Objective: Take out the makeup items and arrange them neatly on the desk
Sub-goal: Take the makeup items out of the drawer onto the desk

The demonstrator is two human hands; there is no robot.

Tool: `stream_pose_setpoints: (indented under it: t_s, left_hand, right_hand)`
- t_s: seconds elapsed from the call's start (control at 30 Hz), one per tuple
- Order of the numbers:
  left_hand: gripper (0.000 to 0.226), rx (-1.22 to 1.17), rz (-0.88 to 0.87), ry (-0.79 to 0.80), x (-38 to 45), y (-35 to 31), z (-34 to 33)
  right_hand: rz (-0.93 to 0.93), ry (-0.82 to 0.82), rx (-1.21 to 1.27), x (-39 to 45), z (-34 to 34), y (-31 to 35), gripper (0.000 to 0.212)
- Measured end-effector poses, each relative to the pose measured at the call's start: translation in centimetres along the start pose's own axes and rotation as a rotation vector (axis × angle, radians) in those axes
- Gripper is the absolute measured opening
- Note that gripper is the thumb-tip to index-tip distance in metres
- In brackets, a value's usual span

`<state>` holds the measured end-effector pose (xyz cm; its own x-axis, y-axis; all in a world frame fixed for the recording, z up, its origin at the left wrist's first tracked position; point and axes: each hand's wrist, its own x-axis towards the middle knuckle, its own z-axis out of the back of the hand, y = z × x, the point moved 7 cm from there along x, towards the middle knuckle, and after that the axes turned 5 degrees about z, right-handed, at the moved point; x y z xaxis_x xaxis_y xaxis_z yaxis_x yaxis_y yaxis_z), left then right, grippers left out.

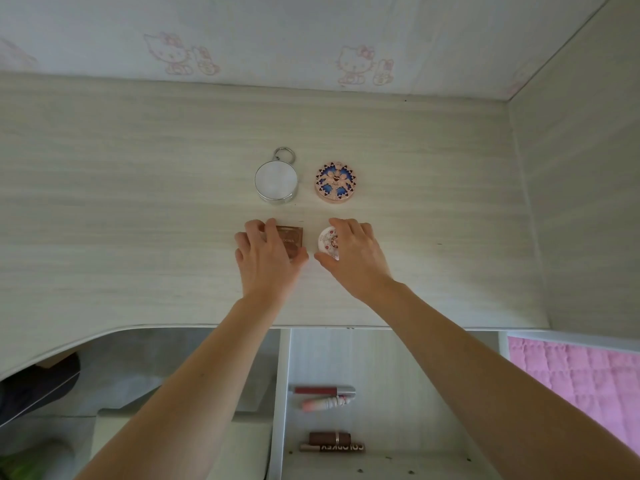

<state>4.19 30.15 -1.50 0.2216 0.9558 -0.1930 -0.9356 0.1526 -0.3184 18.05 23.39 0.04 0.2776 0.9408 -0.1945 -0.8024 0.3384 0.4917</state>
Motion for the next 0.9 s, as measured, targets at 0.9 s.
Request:
stream_pose_setpoints:
  t_s: [0.9]
  left_hand:
    - [0.042,-0.024,-0.357,-0.044,-0.1,0.0,-0.2]
  right_hand:
    - [0.042,-0.079,0.024,1.3,1.3,0.2,0.062]
